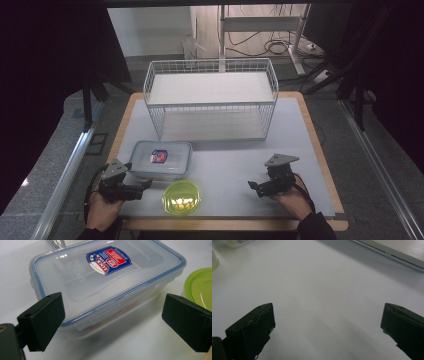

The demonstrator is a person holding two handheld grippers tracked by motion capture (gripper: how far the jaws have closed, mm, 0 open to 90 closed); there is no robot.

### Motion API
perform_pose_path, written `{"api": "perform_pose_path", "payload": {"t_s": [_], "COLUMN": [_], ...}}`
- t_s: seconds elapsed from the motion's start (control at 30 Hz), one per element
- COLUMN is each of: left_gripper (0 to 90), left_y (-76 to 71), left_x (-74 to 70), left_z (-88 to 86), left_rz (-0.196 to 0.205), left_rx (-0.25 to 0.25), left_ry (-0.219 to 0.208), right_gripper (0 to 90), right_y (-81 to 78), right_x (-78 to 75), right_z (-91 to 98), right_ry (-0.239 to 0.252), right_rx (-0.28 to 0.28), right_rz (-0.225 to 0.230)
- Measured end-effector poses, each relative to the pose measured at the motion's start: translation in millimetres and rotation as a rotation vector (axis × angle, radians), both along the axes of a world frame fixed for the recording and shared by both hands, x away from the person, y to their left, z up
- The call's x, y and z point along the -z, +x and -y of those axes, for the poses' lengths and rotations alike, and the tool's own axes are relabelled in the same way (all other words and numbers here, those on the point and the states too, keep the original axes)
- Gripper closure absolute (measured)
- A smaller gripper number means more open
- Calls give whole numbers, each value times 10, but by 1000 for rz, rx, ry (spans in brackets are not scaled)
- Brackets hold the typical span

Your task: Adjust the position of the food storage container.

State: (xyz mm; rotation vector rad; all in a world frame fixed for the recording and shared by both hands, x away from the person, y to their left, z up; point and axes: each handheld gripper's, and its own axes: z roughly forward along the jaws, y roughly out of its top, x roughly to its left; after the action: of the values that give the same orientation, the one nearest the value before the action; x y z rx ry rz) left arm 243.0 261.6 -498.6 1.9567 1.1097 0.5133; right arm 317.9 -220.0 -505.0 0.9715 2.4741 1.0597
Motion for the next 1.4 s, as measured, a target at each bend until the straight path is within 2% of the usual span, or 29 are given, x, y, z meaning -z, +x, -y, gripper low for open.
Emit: {"api": "perform_pose_path", "payload": {"t_s": [0.17,0.2,0.33,0.5,0.7,0.97,1.07,1.2,1.33,1.37,1.4], "left_gripper": [29,26,32,55,78,163,164,136,113,105,102], "left_y": [-8,-8,-18,-39,-43,-54,-54,-52,-50,-49,-49], "left_x": [14,16,0,-19,-26,-39,-38,-24,-20,-21,-21], "left_z": [39,38,44,33,18,-34,-51,-51,-66,-78,-78], "left_rz": [-4,-5,8,39,46,62,68,87,95,100,100], "left_rx": [25,41,53,46,38,16,7,-10,-19,-27,-27], "left_ry": [22,20,3,2,-6,-17,-16,8,7,0,0], "right_gripper": [0,5,23,53,67,96,155,246,313,376,376], "right_y": [20,23,29,29,26,27,22,7,-7,-20,-20], "right_x": [-3,-4,-6,-5,-7,-15,-37,-75,-102,-119,-119], "right_z": [4,5,3,-5,-14,-21,-26,-60,-115,-172,-172], "right_ry": [20,22,33,24,19,27,36,40,40,43,43], "right_rx": [13,15,21,17,11,11,-1,-25,-57,-87,-87], "right_rz": [-14,-13,-25,-28,-22,-22,-25,-25,-35,-46,-46]}}
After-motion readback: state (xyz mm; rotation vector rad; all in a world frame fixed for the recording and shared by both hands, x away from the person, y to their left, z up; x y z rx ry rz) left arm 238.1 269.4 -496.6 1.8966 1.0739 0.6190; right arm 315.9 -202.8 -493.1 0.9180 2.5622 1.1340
